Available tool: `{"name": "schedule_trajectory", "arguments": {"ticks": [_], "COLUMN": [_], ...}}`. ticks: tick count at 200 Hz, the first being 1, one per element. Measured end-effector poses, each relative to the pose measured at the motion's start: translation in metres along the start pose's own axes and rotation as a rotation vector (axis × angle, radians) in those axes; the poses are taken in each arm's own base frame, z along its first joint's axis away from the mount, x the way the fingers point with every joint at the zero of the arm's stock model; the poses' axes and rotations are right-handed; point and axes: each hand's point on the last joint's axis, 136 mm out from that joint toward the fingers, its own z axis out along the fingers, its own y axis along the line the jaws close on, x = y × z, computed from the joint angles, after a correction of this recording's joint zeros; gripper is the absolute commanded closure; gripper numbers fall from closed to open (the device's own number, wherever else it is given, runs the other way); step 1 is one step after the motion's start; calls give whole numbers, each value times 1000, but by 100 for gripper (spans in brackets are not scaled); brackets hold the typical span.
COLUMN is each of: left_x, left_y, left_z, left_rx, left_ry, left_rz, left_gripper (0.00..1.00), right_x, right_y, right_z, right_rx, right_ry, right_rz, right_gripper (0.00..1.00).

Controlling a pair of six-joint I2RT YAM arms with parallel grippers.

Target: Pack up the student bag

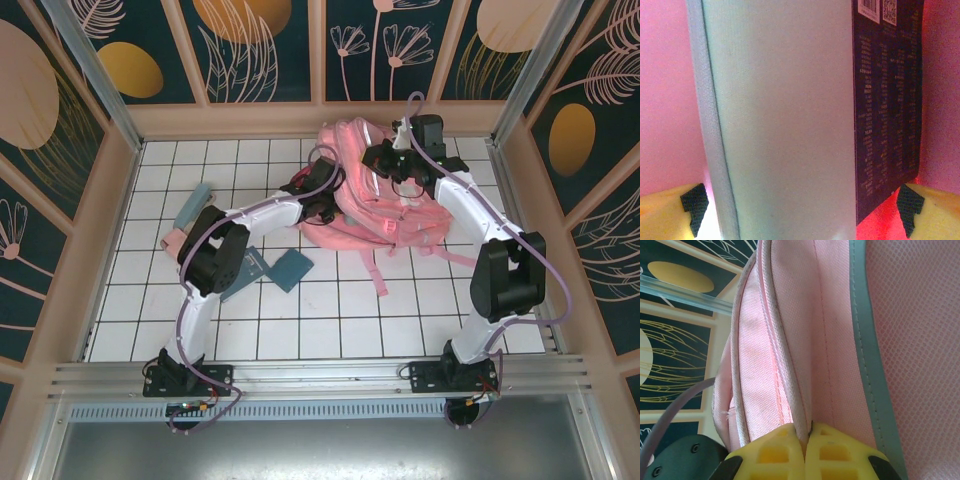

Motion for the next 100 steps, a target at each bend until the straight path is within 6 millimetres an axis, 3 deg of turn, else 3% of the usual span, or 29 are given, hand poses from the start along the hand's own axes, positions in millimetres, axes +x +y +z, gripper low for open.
{"name": "schedule_trajectory", "arguments": {"ticks": [57,100], "left_x": [-22,-16], "left_y": [-6,31], "left_z": [-46,-89], "left_rx": [-69,-188], "left_ry": [-102,-145], "left_rz": [69,79], "left_gripper": [1,1], "right_x": [3,14], "right_y": [-1,1], "right_z": [-2,-2], "right_rx": [0,-16], "right_ry": [-1,25], "right_rz": [-11,-14], "right_gripper": [100,100]}}
